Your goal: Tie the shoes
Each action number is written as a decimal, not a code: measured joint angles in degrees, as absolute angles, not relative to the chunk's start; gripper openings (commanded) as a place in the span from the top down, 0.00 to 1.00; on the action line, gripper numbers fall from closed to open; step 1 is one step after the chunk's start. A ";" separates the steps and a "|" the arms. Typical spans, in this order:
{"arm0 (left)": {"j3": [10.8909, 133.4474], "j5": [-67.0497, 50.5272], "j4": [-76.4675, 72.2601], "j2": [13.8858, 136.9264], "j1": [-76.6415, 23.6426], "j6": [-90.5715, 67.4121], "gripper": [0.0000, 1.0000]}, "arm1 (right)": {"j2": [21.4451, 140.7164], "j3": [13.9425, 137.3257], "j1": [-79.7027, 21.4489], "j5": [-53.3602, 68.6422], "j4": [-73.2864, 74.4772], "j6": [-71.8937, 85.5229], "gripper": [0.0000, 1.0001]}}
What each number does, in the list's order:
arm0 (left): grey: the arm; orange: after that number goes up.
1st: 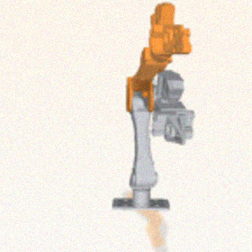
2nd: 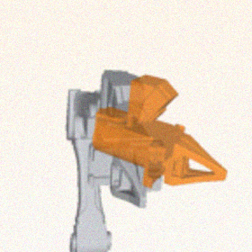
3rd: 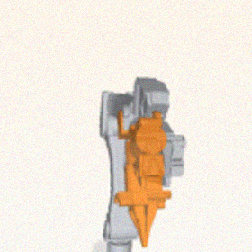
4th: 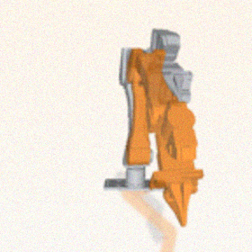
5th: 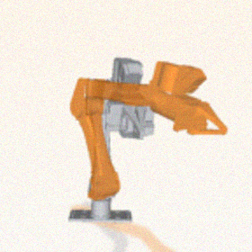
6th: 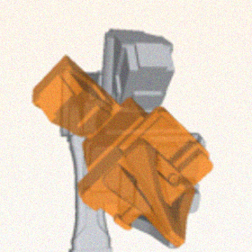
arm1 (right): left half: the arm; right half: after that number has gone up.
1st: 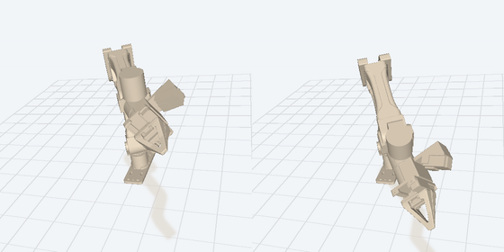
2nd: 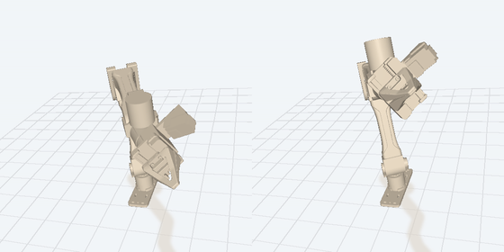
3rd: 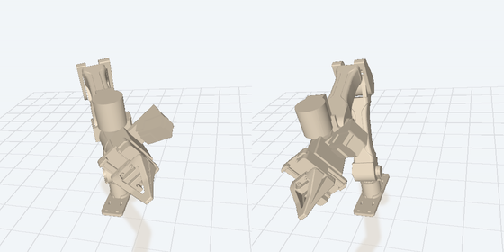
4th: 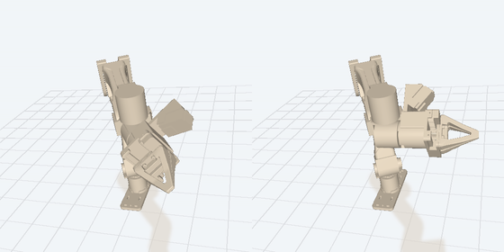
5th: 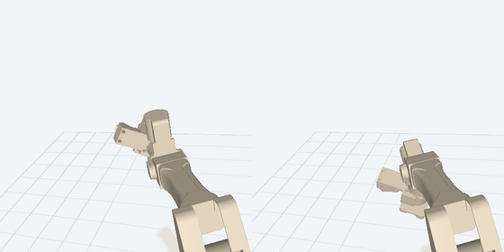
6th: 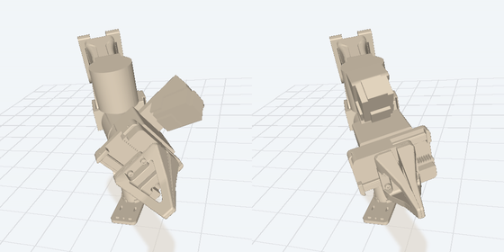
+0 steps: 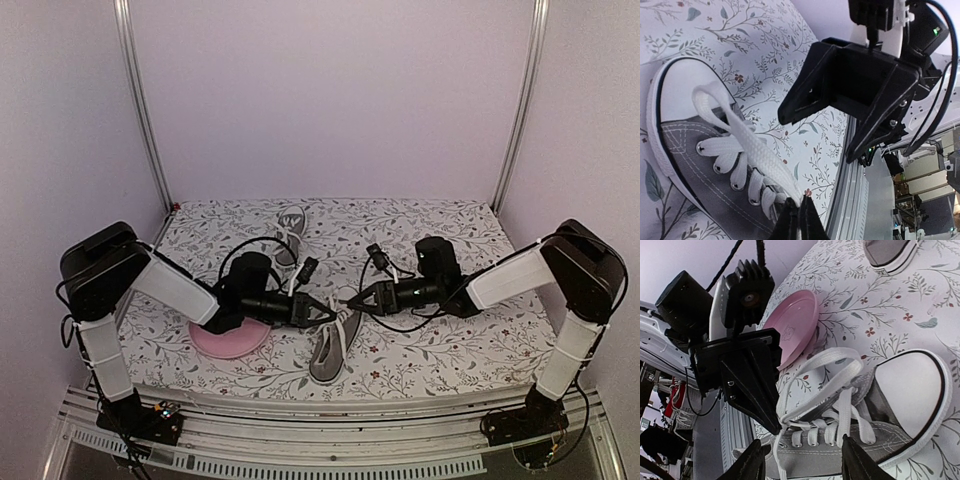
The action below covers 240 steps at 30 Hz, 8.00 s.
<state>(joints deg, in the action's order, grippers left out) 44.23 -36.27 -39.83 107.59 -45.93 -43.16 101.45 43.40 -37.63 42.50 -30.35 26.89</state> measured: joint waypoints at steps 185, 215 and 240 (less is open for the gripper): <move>35.77 -34.61 -46.06 109.38 -42.61 -24.97 1.00 | 94.28 48.88 -65.82 -7.16 -5.15 25.96 0.97; 40.56 -29.69 -35.31 102.35 -42.70 -20.64 1.00 | 91.35 45.76 -64.62 -6.66 -7.64 28.75 0.97; 37.93 -23.90 -33.39 101.69 -44.21 -19.35 0.42 | 95.64 49.17 -62.81 -4.78 -9.54 30.22 0.98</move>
